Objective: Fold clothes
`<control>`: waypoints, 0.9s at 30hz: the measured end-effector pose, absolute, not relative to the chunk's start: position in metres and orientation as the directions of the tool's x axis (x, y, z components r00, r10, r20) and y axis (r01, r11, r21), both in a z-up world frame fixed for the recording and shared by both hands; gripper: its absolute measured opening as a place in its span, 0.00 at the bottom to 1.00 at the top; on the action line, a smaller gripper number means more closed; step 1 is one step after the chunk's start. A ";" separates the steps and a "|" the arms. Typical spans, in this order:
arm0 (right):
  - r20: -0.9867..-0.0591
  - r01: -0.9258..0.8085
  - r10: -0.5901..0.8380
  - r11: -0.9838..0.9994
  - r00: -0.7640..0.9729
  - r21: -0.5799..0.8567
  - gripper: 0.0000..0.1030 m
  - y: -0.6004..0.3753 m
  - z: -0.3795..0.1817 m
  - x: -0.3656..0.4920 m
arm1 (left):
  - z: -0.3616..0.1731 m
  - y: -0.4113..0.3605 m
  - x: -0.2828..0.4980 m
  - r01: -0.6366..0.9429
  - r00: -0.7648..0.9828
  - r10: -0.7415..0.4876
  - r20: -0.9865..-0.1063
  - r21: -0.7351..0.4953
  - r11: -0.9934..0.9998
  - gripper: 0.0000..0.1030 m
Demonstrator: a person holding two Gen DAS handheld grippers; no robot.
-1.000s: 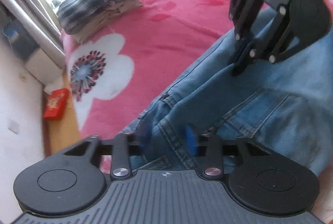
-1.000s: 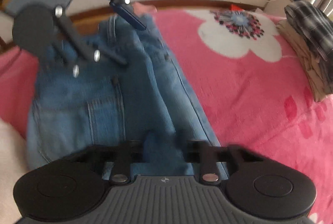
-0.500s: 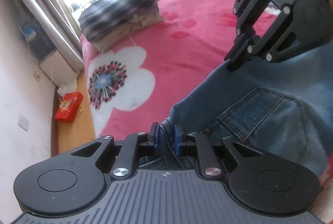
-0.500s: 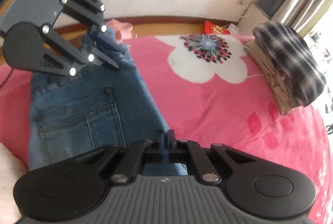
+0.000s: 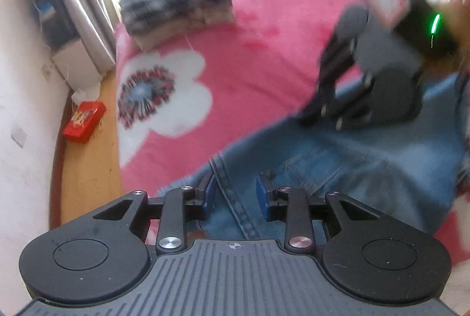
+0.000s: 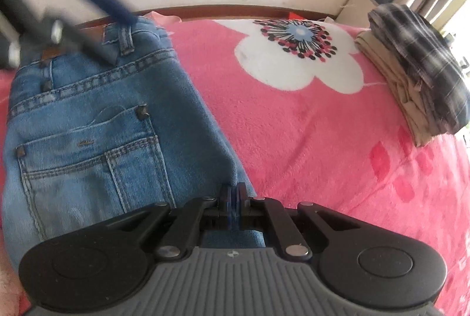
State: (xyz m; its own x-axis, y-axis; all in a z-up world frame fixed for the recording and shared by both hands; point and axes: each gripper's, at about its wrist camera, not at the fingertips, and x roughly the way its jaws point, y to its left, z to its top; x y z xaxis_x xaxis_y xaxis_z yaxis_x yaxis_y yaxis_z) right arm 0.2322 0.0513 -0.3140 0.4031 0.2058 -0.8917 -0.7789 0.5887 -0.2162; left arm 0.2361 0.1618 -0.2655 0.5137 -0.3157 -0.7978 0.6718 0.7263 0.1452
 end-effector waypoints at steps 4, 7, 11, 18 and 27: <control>-0.879 -0.748 0.226 0.634 0.419 -0.194 0.05 0.044 -0.315 0.234 | -0.291 0.160 0.249 0.597 0.512 -0.270 -0.815 0.112 0.794 0.30; -0.847 -0.678 0.248 0.716 0.471 -0.167 0.10 0.027 -0.305 0.231 | -0.293 0.159 0.253 0.566 0.524 -0.259 -0.811 0.104 0.818 0.30; -0.802 -0.577 0.291 0.813 0.521 -0.079 0.13 -0.016 -0.274 0.212 | -0.293 0.158 0.254 0.558 0.524 -0.244 -0.816 0.113 0.822 0.30; -0.855 -0.589 0.210 0.798 0.475 -0.131 0.18 -0.072 -0.278 0.194 | -0.296 0.153 0.257 0.554 0.515 -0.218 -0.829 0.128 0.822 0.31; -0.895 -0.668 0.200 0.732 0.398 -0.134 0.29 -0.085 -0.304 0.211 | -0.296 0.147 0.258 0.559 0.519 -0.176 -0.836 0.177 0.810 0.31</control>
